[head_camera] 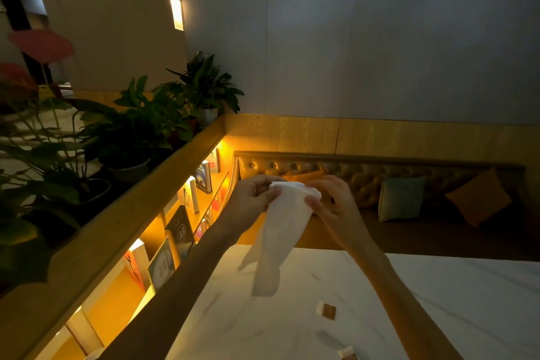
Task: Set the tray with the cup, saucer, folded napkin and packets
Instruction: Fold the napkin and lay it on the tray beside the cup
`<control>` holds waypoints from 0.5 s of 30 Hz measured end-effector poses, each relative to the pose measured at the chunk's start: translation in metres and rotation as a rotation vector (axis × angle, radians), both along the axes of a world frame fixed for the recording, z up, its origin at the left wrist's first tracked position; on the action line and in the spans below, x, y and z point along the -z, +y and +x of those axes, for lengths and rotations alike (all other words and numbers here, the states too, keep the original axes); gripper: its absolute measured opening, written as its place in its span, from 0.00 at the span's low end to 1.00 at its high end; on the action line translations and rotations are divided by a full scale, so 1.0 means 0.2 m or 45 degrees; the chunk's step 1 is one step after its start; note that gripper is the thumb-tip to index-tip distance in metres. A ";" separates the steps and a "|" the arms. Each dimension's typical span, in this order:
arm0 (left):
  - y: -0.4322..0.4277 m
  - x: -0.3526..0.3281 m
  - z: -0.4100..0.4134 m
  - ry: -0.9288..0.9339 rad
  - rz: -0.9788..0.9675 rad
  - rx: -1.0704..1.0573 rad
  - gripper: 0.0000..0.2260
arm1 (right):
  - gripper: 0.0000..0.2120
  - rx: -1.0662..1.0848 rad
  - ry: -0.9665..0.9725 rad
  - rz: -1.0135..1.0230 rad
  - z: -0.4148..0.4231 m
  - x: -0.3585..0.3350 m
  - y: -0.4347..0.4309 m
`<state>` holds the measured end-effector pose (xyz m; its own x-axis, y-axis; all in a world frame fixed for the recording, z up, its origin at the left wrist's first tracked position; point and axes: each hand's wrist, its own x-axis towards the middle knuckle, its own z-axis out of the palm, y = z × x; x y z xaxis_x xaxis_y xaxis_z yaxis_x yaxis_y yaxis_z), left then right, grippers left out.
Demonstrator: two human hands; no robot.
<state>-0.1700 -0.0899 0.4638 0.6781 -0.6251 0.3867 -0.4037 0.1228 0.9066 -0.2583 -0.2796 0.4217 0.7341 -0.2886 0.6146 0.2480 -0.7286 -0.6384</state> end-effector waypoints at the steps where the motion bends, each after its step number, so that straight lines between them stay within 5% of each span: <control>1: 0.00 0.00 0.01 -0.003 0.005 0.001 0.11 | 0.15 -0.132 0.072 0.089 0.00 -0.01 -0.02; 6: -0.01 0.01 0.04 -0.137 0.085 -0.057 0.09 | 0.08 -0.177 0.071 0.145 -0.01 -0.06 -0.06; 15: -0.04 -0.01 0.09 -0.043 0.050 -0.150 0.10 | 0.12 -0.198 -0.112 0.342 0.00 -0.18 -0.10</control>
<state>-0.1513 -0.0984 0.4651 0.7345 -0.5570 0.3875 -0.4438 0.0377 0.8954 -0.2583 -0.2986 0.4580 0.7298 -0.3374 0.5946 0.4061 -0.4858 -0.7740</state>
